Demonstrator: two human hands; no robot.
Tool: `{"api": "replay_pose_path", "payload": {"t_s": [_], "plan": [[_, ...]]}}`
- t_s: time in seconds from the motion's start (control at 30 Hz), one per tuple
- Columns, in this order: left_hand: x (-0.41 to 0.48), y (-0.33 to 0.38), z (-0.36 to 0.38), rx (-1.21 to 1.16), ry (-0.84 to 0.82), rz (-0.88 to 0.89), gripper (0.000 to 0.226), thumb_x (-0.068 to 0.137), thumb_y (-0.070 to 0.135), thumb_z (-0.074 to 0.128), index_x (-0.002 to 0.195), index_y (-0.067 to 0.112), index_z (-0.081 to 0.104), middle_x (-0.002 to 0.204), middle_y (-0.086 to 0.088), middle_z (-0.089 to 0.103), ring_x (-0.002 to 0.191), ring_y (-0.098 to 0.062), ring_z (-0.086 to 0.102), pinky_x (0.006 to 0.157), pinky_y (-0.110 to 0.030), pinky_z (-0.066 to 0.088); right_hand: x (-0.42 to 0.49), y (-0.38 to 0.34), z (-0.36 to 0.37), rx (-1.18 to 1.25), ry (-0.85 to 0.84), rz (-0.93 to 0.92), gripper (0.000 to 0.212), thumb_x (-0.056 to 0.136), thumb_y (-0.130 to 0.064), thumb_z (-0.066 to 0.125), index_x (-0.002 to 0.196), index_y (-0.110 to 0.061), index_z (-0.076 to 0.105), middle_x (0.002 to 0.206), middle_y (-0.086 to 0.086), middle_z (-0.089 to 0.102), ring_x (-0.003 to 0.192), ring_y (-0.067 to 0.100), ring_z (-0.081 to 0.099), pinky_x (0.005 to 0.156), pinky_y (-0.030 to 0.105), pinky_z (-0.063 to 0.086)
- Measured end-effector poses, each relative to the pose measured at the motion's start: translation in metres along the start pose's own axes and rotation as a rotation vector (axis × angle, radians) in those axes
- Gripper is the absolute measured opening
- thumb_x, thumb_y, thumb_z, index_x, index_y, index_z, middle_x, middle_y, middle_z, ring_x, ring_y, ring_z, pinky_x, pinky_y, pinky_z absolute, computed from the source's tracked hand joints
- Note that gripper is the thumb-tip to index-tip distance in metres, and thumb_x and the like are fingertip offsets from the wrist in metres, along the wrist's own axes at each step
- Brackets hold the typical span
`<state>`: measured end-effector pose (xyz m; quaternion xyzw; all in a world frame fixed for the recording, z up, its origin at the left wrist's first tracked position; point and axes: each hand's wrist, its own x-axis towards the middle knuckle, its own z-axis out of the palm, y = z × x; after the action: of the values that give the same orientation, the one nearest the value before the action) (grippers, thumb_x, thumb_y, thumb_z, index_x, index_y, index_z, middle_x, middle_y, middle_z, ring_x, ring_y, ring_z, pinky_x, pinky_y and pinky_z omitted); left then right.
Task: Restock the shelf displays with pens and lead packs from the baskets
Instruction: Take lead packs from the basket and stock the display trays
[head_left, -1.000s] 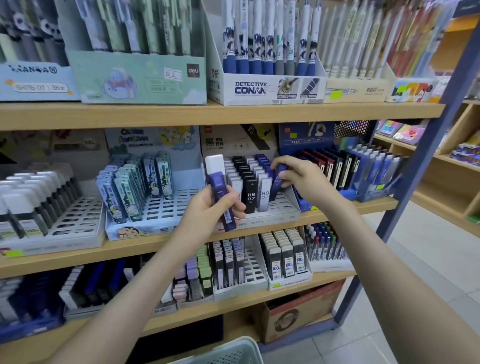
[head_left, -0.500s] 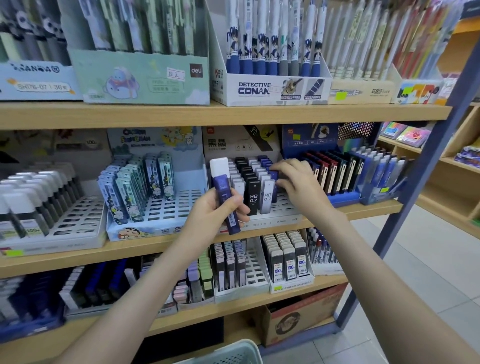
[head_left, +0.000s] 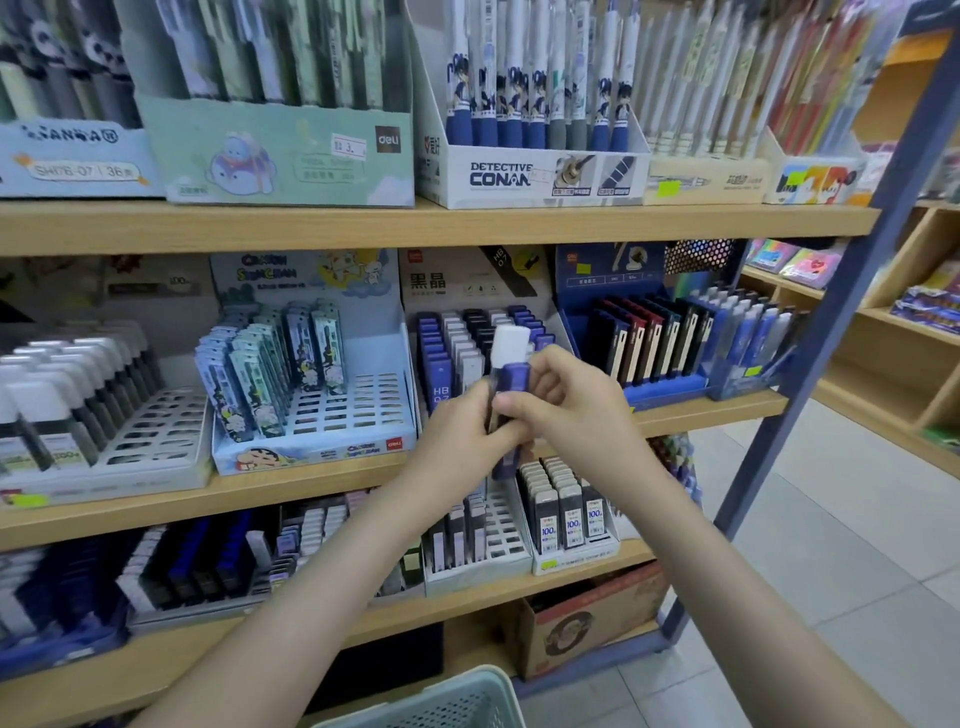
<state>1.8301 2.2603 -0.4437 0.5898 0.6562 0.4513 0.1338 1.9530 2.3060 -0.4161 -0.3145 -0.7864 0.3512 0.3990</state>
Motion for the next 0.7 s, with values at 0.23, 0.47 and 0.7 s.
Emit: {"api": "replay_pose_path", "payload": {"t_s": [0.23,0.47,0.7], "plan": [[-0.001,-0.002,-0.001,-0.315,-0.030,-0.082,0.015,0.092,0.027,0.062,0.088,0.016,0.053,0.076,0.001,0.069,0.071,-0.014,0.070,0.068,-0.027,0.058,0.008,0.016,-0.035,0.250,0.166,0.086,0.012,0.091,-0.018,0.061,0.083,-0.011,0.057,0.069,0.001,0.065,0.058,0.013,0.056,0.067,0.026,0.051],[0.000,-0.006,0.000,-0.703,-0.118,-0.160,0.009,0.093,0.007,0.059,0.095,0.008,0.050,0.087,-0.007,0.073,0.084,-0.022,0.072,0.072,-0.028,0.059,0.009,0.027,-0.038,0.442,0.087,0.070,0.010,0.094,-0.008,0.055,0.084,-0.010,0.057,0.061,0.002,0.052,0.051,0.010,0.044,0.051,0.017,0.039],[0.001,-0.002,0.000,-0.470,-0.104,-0.094,0.021,0.087,0.011,0.069,0.093,0.019,0.051,0.090,-0.005,0.070,0.084,-0.020,0.069,0.084,-0.038,0.054,0.010,0.029,-0.032,0.455,-0.077,0.018,0.018,0.092,-0.016,0.061,0.108,-0.010,0.058,0.094,0.015,0.060,0.076,0.018,0.056,0.070,0.026,0.049]]}}
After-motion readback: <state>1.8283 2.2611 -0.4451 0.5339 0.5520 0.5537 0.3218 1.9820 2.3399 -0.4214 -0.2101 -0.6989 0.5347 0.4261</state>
